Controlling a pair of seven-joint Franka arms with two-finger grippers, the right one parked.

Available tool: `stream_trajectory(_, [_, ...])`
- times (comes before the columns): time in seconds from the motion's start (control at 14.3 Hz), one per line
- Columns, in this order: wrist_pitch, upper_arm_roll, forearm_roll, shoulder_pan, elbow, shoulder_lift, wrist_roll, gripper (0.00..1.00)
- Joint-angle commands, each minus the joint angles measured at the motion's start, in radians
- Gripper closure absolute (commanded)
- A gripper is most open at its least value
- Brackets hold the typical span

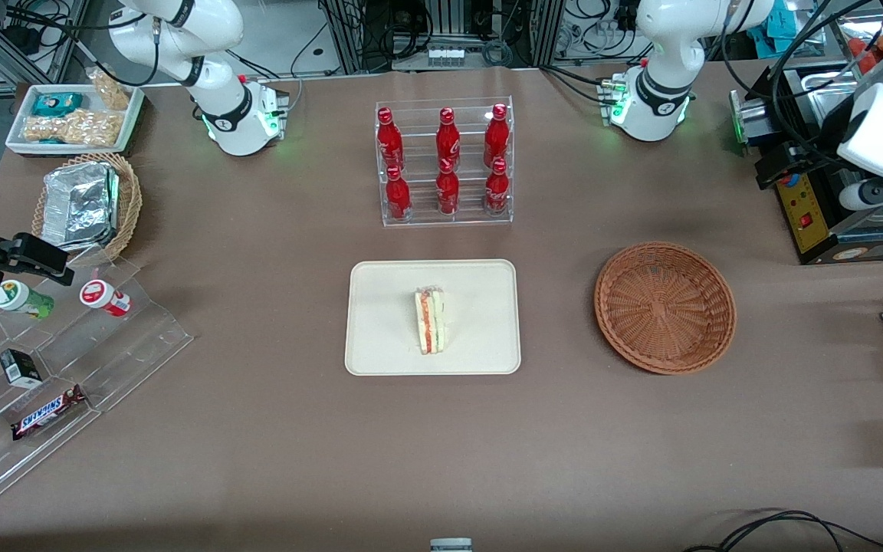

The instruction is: Place sandwich from basket to tray

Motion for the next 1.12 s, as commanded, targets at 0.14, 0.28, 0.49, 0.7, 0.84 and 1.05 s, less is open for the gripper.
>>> stream_trajectory(0.14, [-0.022, 0.043, 0.0, -0.041, 0.03, 0.007, 0.015, 0.0])
stream_trajectory(0.28, [-0.007, 0.043, -0.005, -0.04, 0.03, 0.005, 0.014, 0.0])
stream_trajectory(0.49, [0.01, 0.04, -0.012, -0.037, 0.032, 0.012, 0.015, 0.0])
stream_trajectory(0.7, [0.012, 0.032, -0.006, -0.037, 0.032, 0.013, 0.017, 0.0])
stream_trajectory(0.84, [0.039, 0.032, -0.003, -0.038, 0.03, 0.012, 0.017, 0.0])
stream_trajectory(1.05, [0.131, 0.033, 0.006, -0.041, 0.022, 0.016, 0.021, 0.0])
